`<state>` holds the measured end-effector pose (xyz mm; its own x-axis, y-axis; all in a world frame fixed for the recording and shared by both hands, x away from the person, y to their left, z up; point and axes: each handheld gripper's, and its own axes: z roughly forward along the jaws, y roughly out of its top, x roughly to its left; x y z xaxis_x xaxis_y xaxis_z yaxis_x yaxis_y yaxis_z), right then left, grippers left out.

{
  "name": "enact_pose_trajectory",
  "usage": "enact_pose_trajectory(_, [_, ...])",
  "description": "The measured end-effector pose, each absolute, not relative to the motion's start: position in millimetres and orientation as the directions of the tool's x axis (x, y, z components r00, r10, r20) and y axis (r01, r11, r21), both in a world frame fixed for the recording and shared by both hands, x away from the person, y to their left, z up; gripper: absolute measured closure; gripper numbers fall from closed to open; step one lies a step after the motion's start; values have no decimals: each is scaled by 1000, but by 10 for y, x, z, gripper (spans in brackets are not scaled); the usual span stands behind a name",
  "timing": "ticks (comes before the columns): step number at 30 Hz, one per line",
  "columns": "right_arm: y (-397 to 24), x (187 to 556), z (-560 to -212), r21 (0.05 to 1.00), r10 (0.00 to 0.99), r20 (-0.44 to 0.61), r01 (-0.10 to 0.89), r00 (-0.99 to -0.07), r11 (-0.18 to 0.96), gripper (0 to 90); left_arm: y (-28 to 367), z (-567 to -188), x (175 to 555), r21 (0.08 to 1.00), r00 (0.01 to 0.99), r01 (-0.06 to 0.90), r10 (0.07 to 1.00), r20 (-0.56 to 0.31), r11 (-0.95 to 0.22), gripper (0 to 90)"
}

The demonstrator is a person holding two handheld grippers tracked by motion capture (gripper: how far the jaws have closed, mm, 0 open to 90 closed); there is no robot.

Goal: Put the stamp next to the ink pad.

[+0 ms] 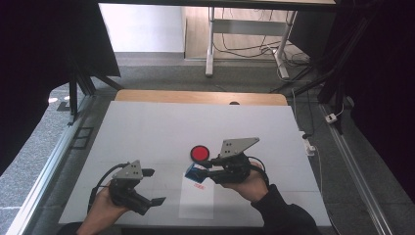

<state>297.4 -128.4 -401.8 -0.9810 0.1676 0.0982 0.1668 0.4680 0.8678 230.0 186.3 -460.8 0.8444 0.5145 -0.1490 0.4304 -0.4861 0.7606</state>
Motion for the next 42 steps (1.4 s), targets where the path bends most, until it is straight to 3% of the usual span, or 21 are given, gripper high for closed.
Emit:
enact_pose_trajectory(30, [-1351, 3015, -4053, 851, 236, 72, 183, -969, 492, 708, 2468, -4759, 1907, 756, 680, 571, 699, -219, -319, 0])
enact_pose_trajectory(42, [-1405, 3056, -4080, 839, 286, 53, 198, -957, 507, 708, 2529, -4740, 1820, 742, 638, 581, 754, -159, -335, 0])
